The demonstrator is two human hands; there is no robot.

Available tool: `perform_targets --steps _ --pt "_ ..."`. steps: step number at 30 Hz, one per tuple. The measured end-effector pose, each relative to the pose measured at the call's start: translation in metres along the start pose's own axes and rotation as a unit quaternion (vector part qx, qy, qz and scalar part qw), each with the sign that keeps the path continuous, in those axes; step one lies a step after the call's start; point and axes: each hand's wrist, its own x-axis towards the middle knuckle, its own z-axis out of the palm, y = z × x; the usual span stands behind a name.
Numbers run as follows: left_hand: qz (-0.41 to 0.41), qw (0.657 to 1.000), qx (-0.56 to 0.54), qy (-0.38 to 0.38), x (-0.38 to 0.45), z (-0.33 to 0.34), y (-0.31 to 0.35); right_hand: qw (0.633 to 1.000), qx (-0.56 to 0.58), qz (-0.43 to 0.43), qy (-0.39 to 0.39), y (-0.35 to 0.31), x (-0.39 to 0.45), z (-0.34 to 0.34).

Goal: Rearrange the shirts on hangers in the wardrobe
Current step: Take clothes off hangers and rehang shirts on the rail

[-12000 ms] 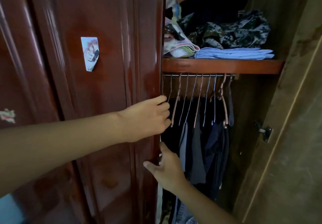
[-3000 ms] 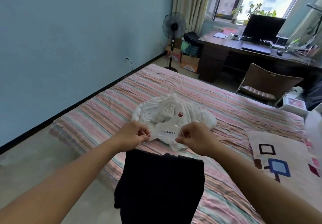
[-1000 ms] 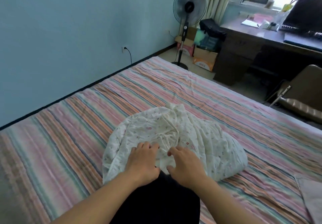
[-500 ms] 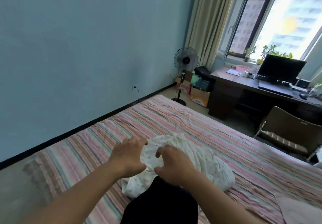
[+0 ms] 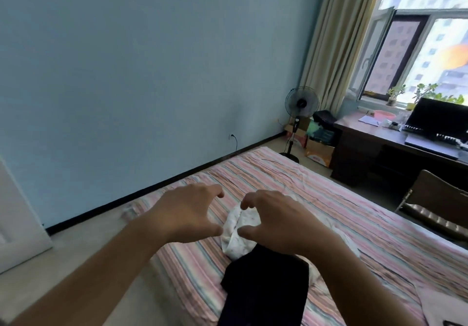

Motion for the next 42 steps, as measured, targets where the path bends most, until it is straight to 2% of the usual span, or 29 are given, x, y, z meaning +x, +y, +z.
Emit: perform_targets --steps 5,12,19,25,30,34,42 --pt "-0.046 0.997 -0.043 0.053 -0.058 -0.051 -0.010 0.995 -0.020 -0.100 0.010 -0.048 -0.001 -0.037" --pt "-0.179 0.973 -0.037 0.143 -0.121 -0.091 -0.036 0.964 -0.027 -0.262 0.021 -0.109 0.030 -0.064" --pt "-0.326 0.920 -0.053 0.210 -0.208 -0.118 -0.038 0.908 -0.021 -0.418 0.009 -0.178 0.049 -0.066" --pt "-0.451 0.863 -0.043 0.222 -0.295 -0.129 -0.021 0.850 0.018 -0.526 -0.015 -0.251 0.040 -0.057" --pt "-0.547 0.808 -0.006 0.219 -0.360 -0.133 -0.005 0.807 0.052 -0.587 -0.032 -0.307 0.025 -0.043" --pt "-0.610 0.762 0.023 0.217 -0.406 -0.136 0.003 0.789 0.059 -0.610 -0.046 -0.352 0.005 -0.030" --pt "-0.640 0.731 0.073 0.225 -0.492 -0.139 -0.005 0.768 0.085 -0.631 -0.067 -0.439 -0.025 0.001"
